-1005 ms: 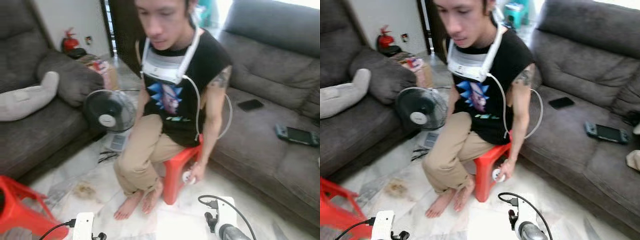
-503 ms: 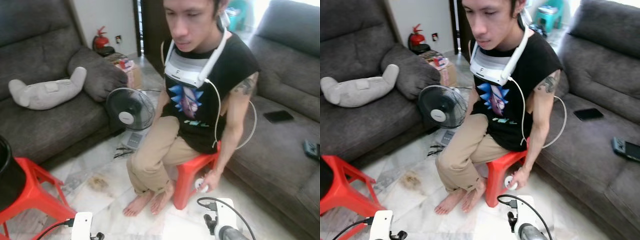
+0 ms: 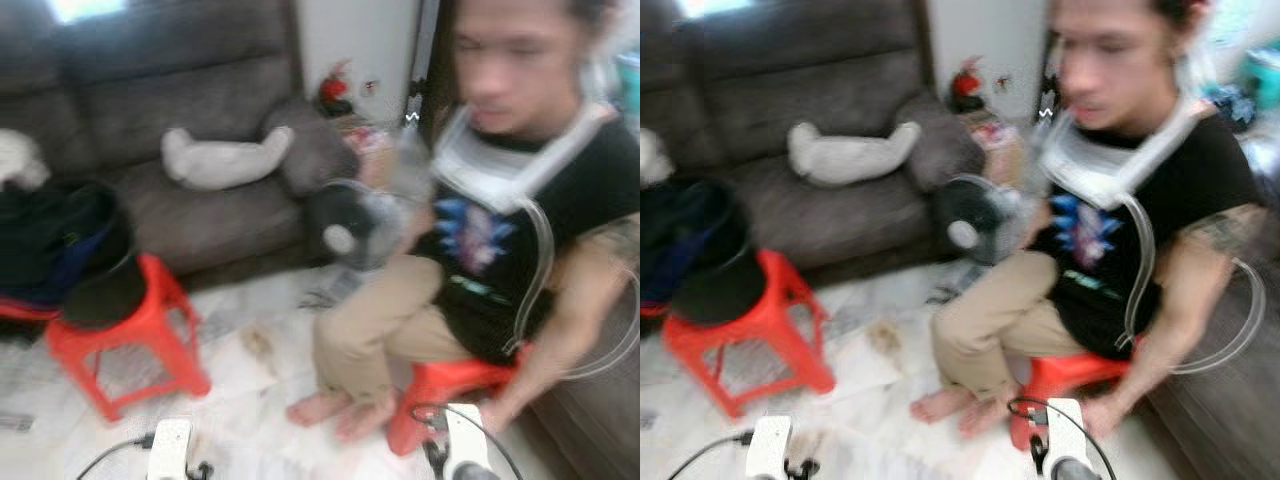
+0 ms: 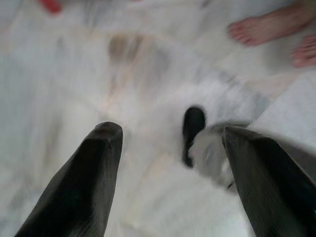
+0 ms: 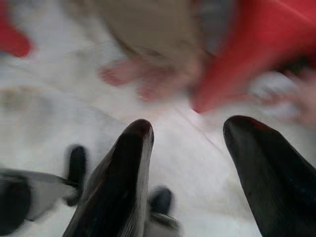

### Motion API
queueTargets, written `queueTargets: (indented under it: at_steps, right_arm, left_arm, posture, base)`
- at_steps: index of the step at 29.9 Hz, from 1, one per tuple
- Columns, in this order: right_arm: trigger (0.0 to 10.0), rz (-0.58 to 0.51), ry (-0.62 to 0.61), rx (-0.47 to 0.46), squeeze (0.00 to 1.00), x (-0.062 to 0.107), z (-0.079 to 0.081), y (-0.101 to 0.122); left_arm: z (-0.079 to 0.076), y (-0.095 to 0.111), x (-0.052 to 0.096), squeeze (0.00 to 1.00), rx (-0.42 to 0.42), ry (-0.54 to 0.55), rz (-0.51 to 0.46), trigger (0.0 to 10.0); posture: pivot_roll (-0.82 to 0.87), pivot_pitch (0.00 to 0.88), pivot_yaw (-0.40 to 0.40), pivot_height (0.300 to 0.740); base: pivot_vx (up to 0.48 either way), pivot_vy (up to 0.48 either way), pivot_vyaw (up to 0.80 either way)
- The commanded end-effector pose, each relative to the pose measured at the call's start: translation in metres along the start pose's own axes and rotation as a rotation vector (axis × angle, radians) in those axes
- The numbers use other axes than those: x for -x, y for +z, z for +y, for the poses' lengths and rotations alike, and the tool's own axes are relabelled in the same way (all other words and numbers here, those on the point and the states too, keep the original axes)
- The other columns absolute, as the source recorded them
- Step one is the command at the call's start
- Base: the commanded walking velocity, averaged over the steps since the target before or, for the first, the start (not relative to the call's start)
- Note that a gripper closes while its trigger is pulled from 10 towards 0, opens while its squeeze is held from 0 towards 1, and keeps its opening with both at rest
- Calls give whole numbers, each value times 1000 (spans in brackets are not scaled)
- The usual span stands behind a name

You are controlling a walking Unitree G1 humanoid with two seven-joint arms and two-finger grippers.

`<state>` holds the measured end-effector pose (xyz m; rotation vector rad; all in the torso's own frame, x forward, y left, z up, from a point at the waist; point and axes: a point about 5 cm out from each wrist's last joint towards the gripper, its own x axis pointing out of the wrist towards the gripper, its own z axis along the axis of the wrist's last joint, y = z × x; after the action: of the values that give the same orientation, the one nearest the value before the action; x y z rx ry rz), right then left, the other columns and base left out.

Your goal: Hang hanger

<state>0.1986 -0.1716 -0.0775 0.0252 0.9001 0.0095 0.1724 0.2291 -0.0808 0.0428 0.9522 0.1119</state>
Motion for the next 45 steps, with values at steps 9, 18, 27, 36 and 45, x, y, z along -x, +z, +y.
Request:
queueTargets:
  at_steps: [9,18,27,36,45]
  right_arm:
    - [10000,24,-11,5,0,2,-6,-6]
    - [10000,30,-10,7,0,2,-8,-8]
    - [10000,36,-8,9,0,2,-7,-10]
    - [10000,45,-4,9,0,3,-6,-13]
    - [10000,57,-6,15,0,4,-8,-17]
  left_arm:
    - [-5,4,-1,0,-16,-14,-1,10000]
    - [-5,3,-1,0,-54,-19,0,10000]
    - [-4,8,-2,0,-44,-13,-11,10000]
    - [-3,9,-2,0,-39,-13,-14,10000]
    - [-4,9,-2,0,-18,-11,-28,10000]
  posture:
    - [57,0,-27,740]
    - [54,0,-23,740]
    - [56,0,-20,740]
    - [57,0,-18,740]
    - [58,0,-19,740]
  base:
    - [0,0,800]
    - [0,-203,800]
    - [0,0,800]
    - [0,0,800]
    - [0,0,800]
